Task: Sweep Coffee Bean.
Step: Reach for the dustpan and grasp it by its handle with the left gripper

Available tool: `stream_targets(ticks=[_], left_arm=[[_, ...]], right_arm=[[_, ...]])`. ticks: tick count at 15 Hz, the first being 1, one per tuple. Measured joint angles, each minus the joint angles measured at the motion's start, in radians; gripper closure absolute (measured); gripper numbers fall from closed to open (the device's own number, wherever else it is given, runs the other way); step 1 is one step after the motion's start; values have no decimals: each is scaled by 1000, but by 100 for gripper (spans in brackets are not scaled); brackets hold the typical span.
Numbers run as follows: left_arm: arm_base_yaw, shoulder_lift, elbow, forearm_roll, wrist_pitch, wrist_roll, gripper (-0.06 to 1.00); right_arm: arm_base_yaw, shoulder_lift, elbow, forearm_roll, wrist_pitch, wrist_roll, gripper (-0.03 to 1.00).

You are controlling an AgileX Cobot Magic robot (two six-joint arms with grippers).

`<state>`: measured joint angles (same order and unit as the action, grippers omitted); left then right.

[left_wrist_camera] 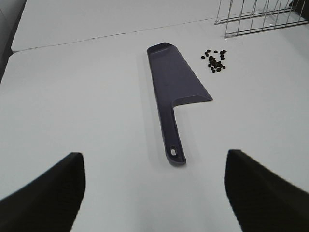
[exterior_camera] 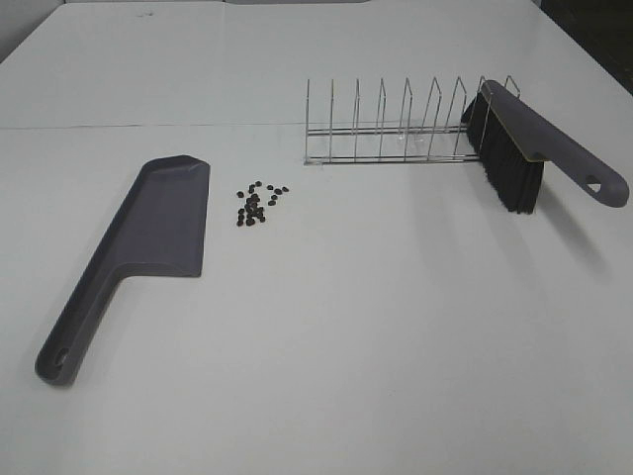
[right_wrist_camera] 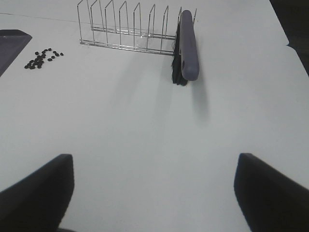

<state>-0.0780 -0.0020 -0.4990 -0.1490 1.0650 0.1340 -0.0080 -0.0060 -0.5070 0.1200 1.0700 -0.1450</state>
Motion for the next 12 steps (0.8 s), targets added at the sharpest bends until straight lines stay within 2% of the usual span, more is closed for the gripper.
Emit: stream_targets(ticks=[12], left_arm=[[0, 0, 0, 0, 0, 0, 22]], right_arm=[[0, 0, 0, 0, 0, 0, 21]])
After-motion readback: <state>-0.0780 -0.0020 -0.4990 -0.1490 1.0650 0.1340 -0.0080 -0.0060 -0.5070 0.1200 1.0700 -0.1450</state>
